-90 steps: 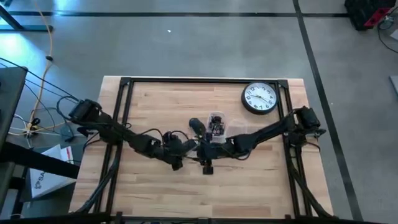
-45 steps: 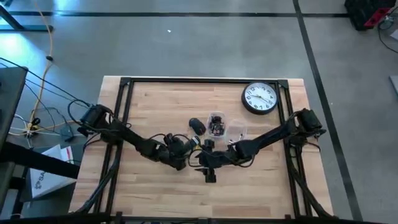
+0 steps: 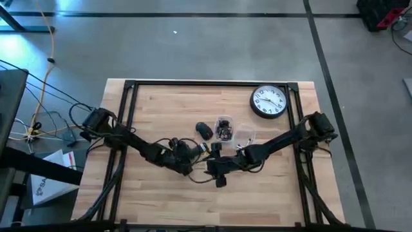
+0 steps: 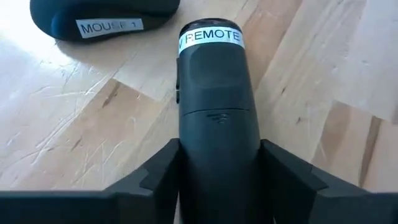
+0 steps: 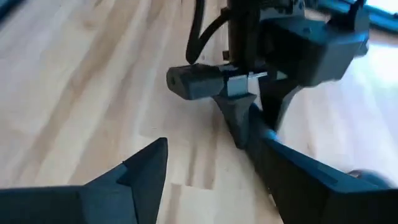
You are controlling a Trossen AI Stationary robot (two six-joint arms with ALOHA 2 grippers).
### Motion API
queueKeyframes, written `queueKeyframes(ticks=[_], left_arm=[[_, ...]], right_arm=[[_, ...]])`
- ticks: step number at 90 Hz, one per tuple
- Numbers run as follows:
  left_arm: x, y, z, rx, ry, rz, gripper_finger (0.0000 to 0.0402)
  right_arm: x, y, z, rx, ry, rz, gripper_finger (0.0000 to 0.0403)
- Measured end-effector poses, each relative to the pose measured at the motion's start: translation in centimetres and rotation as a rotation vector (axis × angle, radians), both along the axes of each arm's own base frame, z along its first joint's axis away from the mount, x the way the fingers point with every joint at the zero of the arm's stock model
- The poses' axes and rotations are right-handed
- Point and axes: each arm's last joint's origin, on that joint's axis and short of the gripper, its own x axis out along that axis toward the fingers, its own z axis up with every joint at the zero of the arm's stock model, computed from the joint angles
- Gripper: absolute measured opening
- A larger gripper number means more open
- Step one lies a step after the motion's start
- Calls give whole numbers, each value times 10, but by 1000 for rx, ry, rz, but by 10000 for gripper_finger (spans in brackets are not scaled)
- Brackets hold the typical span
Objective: Insert battery
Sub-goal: Move the remote to the
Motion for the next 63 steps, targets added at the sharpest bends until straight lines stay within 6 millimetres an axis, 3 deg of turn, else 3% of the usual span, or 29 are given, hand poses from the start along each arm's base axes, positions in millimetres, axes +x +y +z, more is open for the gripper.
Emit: queueKeyframes(ticks=[18,35,63], left_arm=[[-5,2,33,-102,-54,-72,161],[-10,7,66,-249,-126,-131,161],[-4,4,86,-384,-258,-264,161]], right_arm=[[-3,3,-1,-129,21,80,222],[-9,20,1,-398,-9,123,222],[-10,25,4,-486,-45,98,222]])
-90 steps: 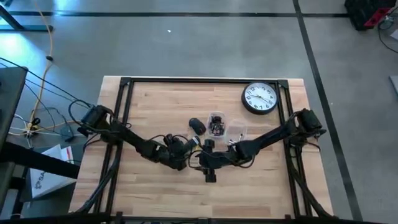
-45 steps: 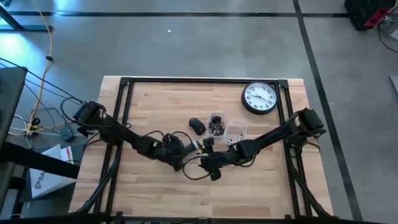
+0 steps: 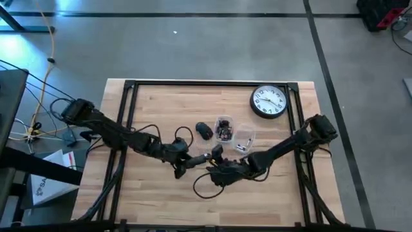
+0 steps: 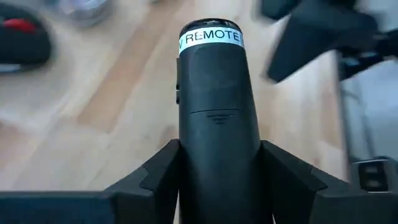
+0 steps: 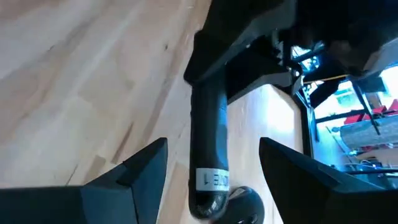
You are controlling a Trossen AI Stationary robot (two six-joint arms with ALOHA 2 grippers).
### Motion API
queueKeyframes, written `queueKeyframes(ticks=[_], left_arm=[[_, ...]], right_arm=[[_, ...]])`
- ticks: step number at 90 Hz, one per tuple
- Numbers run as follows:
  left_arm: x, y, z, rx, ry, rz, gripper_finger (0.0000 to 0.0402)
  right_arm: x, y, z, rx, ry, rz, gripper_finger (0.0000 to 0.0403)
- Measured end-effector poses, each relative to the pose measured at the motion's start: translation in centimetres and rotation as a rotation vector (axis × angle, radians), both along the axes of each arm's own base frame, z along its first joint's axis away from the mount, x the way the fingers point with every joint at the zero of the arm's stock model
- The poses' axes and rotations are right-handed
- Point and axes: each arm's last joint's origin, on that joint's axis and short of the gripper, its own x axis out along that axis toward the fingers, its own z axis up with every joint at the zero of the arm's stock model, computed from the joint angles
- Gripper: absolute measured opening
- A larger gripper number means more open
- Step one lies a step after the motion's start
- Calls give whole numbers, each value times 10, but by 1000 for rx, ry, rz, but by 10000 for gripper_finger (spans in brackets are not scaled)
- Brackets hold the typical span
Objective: Insert battery
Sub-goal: Move the remote to the
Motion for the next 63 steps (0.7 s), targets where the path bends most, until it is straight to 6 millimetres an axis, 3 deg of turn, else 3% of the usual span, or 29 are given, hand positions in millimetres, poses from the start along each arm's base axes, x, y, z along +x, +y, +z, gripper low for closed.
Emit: queueKeyframes(ticks=[30,63], left_arm=[[6,-4,9,-37,-110,-20,161],[8,-6,14,-60,-158,-63,165]], right_arm=[[4,0,0,-10,-58,-50,209],[6,0,2,54,-98,-83,104]])
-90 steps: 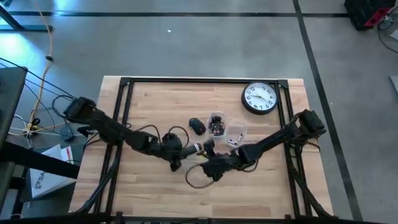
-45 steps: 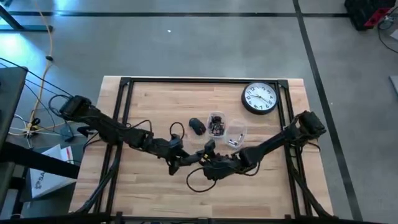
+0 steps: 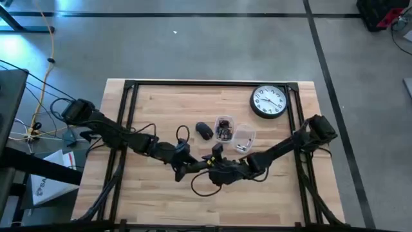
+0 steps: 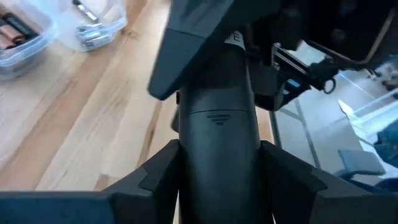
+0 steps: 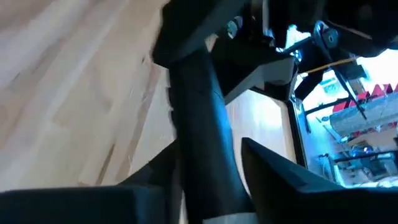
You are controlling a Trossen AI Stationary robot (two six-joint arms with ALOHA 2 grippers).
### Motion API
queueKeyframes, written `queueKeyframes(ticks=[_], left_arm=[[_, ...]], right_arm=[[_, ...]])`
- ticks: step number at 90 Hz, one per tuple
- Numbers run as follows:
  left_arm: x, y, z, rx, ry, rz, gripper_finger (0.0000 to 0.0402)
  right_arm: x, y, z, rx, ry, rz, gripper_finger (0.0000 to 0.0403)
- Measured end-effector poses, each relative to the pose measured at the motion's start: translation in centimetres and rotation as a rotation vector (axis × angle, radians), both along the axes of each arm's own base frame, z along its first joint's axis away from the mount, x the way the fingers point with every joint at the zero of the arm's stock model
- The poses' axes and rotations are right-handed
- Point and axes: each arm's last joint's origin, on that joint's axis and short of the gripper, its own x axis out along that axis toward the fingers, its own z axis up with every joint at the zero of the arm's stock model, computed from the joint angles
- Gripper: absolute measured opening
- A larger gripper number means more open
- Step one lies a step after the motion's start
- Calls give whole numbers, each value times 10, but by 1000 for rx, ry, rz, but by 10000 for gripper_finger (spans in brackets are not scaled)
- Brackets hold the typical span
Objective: Insert battery
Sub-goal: Move the remote to the
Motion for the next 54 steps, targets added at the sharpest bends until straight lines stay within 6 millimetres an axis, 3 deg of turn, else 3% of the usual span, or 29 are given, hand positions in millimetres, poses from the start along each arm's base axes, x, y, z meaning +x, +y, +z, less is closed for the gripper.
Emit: queueKeyframes(ticks=[15,26,54], left_arm=[[0,0,0,4,2,-19,167],[0,-1,2,48,-28,-56,176],[-2,-1,24,289,-245,-140,218]], right_arm=[[0,3,0,33,-17,11,54],[0,5,0,109,-28,16,42],[-7,7,19,609,-92,-69,44]])
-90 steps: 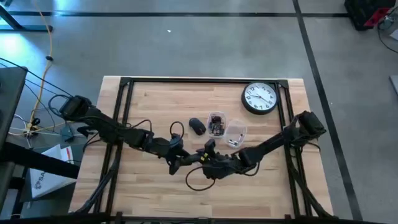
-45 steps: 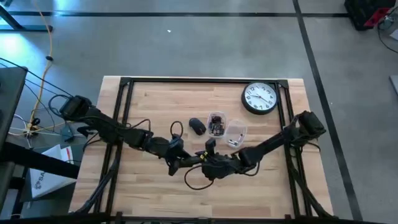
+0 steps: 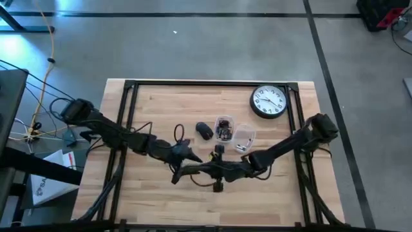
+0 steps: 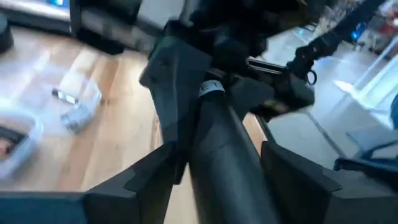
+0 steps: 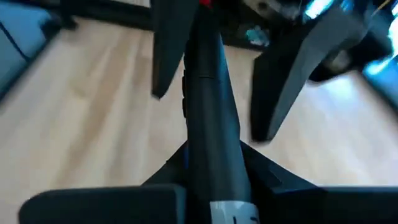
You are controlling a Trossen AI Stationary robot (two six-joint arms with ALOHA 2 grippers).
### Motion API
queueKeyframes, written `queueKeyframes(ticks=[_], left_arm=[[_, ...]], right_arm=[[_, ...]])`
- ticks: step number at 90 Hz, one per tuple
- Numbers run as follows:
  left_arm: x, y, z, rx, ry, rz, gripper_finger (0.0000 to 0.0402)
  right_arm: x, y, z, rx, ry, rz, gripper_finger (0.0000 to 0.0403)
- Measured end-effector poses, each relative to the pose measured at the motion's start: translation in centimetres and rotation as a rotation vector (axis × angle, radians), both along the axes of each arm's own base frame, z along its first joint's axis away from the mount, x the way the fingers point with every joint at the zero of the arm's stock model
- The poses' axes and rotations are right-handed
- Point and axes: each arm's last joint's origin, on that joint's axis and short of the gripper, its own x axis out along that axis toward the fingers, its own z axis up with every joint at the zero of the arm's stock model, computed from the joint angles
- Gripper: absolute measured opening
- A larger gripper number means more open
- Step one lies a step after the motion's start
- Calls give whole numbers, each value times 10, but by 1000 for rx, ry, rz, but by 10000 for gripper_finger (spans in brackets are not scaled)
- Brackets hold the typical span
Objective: Insert battery
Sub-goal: Move the remote to the
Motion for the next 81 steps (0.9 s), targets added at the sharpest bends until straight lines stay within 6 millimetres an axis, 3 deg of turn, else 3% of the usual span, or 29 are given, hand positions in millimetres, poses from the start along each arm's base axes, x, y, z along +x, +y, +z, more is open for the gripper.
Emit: queueKeyframes(ticks=[20,31,53,70,81], left_arm=[[-21,-1,35,190,-175,53,218],[-30,-7,43,251,-224,68,218],[-28,-23,32,289,-210,53,218],[-16,-34,11,265,-171,46,218],[-9,-39,-5,212,-117,53,218]], right_arm=[[-45,10,1,301,365,49,41],[-76,24,3,467,491,118,41],[-145,24,-4,717,726,72,41],[-197,10,-34,933,799,19,41],[-221,-3,-51,1075,747,3,41]])
